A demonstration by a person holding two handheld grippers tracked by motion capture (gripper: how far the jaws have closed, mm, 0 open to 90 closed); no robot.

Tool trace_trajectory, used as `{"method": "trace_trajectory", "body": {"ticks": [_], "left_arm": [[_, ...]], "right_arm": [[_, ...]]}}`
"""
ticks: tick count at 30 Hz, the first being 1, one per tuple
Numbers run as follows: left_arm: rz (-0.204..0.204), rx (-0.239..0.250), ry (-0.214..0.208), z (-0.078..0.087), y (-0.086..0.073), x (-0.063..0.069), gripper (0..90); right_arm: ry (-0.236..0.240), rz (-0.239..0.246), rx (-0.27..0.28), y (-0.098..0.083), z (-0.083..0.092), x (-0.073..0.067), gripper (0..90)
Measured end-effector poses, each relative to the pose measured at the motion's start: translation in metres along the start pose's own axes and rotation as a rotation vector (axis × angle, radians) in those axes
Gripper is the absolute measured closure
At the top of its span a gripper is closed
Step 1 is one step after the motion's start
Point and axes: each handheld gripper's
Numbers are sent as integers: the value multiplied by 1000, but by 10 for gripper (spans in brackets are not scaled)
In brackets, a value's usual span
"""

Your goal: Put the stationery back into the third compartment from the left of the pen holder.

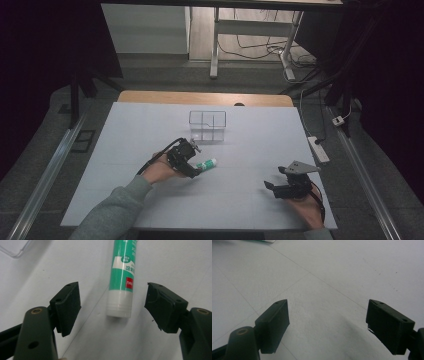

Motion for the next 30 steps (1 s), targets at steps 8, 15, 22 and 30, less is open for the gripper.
{"method": "trace_trajectory", "body": {"ticks": [8, 15, 22, 30], "left_arm": [[-33, -33, 13, -10, 3, 5, 339], [-61, -51, 19, -13, 3, 8, 454], [-72, -56, 2, -13, 2, 10, 634], [-105, -8, 30, -12, -3, 11, 643]], "right_arm": [[-2, -2, 3, -1, 0, 0, 184], [-3, 1, -1, -1, 1, -1, 185], [10, -22, 34, 0, 3, 0, 187], [5, -18, 34, 1, 3, 0, 190]]}}
Point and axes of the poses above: each handheld gripper's, and its own axes: z roughly backward along the jaws, y roughly out of its top, x roughly to its right, and after that the axes turned 14 degrees about z, right-handed
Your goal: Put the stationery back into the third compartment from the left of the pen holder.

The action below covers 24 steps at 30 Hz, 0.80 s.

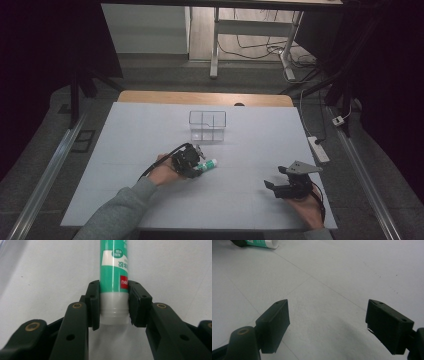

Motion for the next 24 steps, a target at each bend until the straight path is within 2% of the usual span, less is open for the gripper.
{"method": "trace_trajectory", "body": {"ticks": [1, 7, 15, 24], "left_arm": [[2, 8, 2, 1, -1, -1, 643], [19, 78, -57, 16, -4, -6, 644], [32, 170, -107, 36, -13, -8, 643], [33, 211, -135, 43, -20, -8, 643]], "right_arm": [[-1, 1, 5, 0, 0, 0, 191], [-5, 0, 7, 0, 1, 0, 194], [-8, 8, 15, 1, 1, -2, 195], [1, 18, 18, 4, 0, -2, 195]]}}
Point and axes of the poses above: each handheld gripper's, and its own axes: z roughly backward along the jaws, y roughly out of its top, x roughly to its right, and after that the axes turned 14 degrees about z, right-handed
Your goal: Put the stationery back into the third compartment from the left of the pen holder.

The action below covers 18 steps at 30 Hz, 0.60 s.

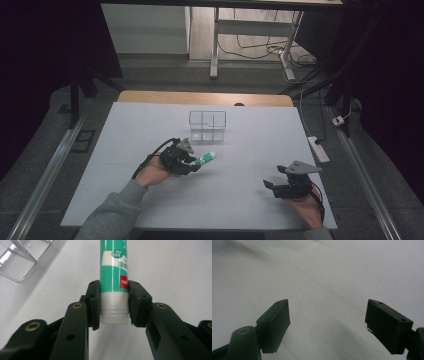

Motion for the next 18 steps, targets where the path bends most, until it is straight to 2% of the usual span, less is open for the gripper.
{"method": "trace_trajectory", "body": {"ticks": [8, 18], "left_arm": [[12, 31, -29, 4, -1, 1, 642], [4, 32, -43, 3, -1, 1, 643]], "right_arm": [[-14, 38, 4, 2, 0, -5, 191], [-9, 39, 31, 4, -1, -7, 194]]}}
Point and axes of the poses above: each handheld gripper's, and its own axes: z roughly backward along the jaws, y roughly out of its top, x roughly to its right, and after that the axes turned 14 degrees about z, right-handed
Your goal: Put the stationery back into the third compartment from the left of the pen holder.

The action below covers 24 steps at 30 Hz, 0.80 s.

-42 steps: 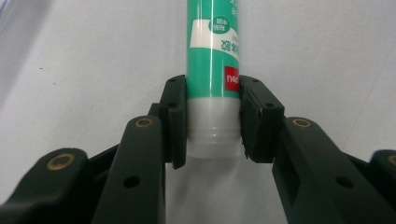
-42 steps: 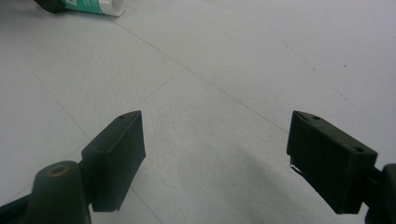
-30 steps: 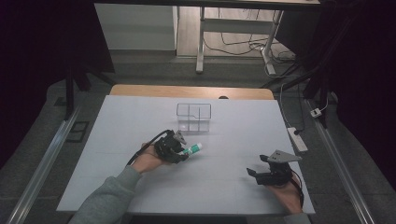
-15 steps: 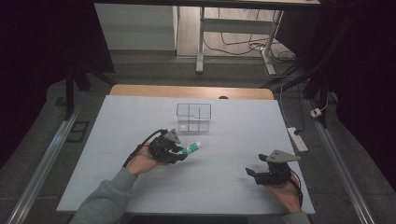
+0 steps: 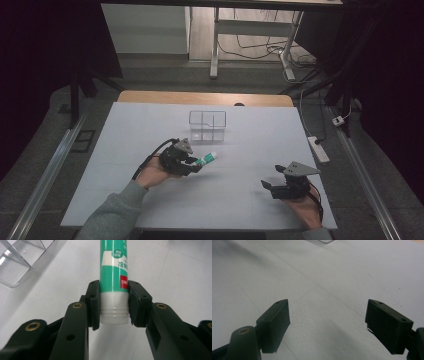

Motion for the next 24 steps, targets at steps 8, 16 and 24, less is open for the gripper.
{"method": "trace_trajectory", "body": {"ticks": [8, 16, 24], "left_arm": [[-6, 5, -12, -2, 1, 1, 643], [-38, -4, -20, -6, 5, 8, 643], [-56, -19, -14, -10, 9, 13, 642]], "right_arm": [[-2, 6, 26, 3, -1, -4, 203], [-2, -2, 34, 10, -1, -6, 201], [17, 27, 40, 25, -3, -13, 200]]}}
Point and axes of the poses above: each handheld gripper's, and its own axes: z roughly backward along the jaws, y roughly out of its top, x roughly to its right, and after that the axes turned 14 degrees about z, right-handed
